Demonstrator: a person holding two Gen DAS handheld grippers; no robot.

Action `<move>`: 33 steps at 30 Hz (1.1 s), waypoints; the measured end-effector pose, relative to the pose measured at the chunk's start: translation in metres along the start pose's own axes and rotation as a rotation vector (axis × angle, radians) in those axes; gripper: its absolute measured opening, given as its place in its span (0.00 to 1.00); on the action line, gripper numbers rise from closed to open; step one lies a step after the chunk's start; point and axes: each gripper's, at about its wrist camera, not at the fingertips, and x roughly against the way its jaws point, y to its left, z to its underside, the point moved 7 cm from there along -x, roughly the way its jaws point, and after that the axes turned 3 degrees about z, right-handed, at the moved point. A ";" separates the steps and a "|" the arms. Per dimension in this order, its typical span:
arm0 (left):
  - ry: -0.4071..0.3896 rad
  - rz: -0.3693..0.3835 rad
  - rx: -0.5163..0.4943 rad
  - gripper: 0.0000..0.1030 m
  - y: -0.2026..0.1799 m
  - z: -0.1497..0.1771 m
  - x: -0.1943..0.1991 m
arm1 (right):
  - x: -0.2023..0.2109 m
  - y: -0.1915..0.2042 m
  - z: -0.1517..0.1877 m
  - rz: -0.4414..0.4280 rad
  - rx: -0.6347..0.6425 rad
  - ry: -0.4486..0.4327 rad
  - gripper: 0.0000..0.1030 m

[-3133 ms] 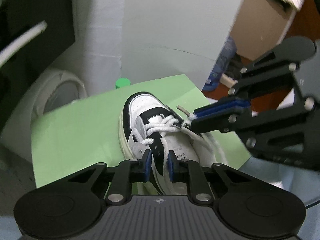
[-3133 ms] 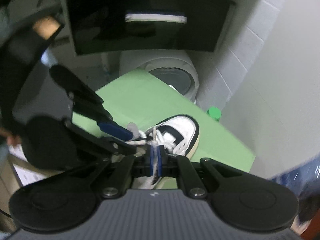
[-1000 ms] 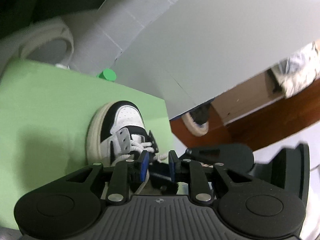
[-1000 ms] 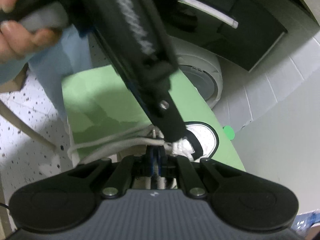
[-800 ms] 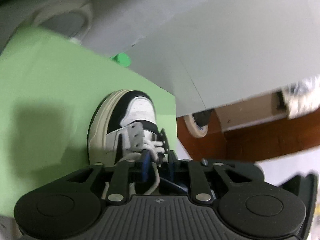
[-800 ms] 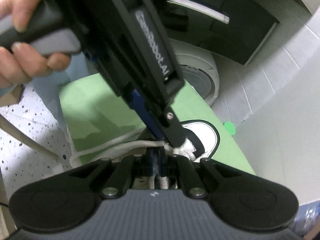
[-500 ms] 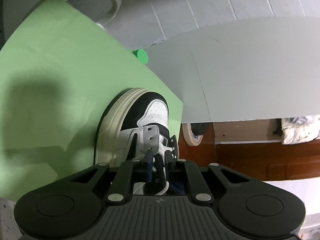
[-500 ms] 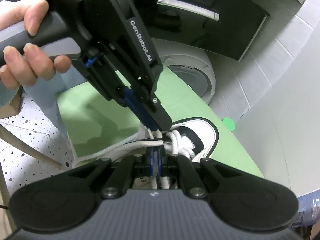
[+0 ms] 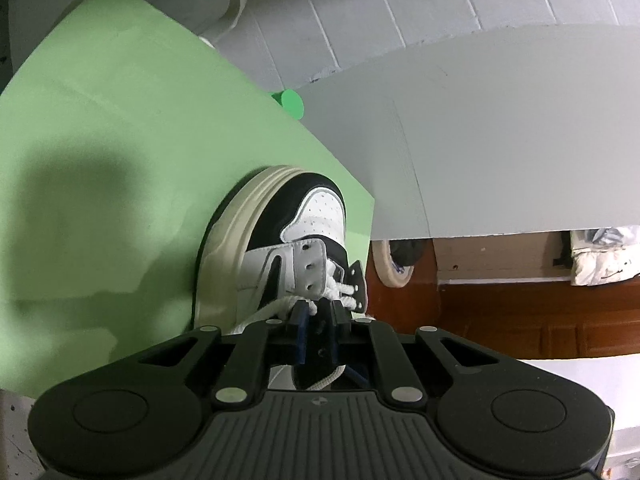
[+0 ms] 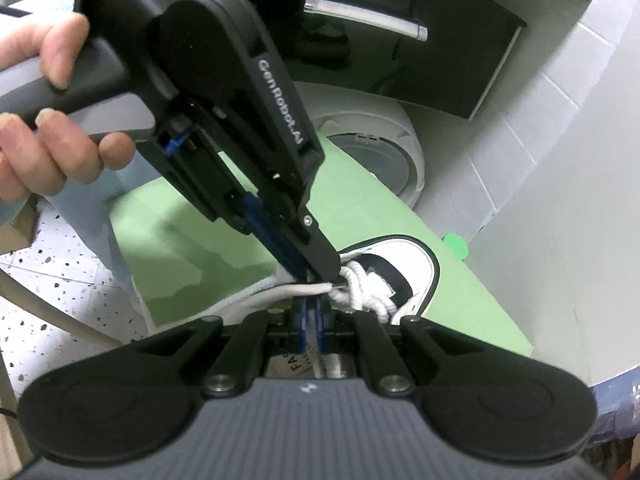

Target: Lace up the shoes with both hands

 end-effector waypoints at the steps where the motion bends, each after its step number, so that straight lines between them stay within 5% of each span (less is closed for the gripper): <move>1: -0.003 -0.009 -0.019 0.05 -0.001 0.001 0.001 | 0.000 0.000 0.000 0.006 0.003 -0.002 0.05; 8: -0.034 -0.026 -0.041 0.04 0.000 0.001 0.005 | 0.009 0.005 0.001 0.033 0.026 0.016 0.17; 11: -0.039 -0.025 -0.027 0.04 0.000 0.000 0.005 | 0.008 0.006 0.004 0.028 0.016 0.031 0.15; 12: -0.043 -0.027 -0.027 0.04 0.000 0.000 0.005 | 0.005 0.005 0.005 0.030 0.007 0.038 0.05; 22: -0.041 -0.013 0.010 0.07 0.000 0.000 0.007 | -0.002 0.006 0.001 0.028 -0.056 -0.014 0.05; 29: -0.058 -0.063 -0.076 0.06 -0.006 0.001 0.004 | 0.000 0.002 0.001 0.039 -0.084 -0.021 0.05; 33: -0.087 -0.137 -0.217 0.05 -0.019 0.005 0.007 | 0.001 -0.002 0.000 0.022 -0.125 -0.022 0.05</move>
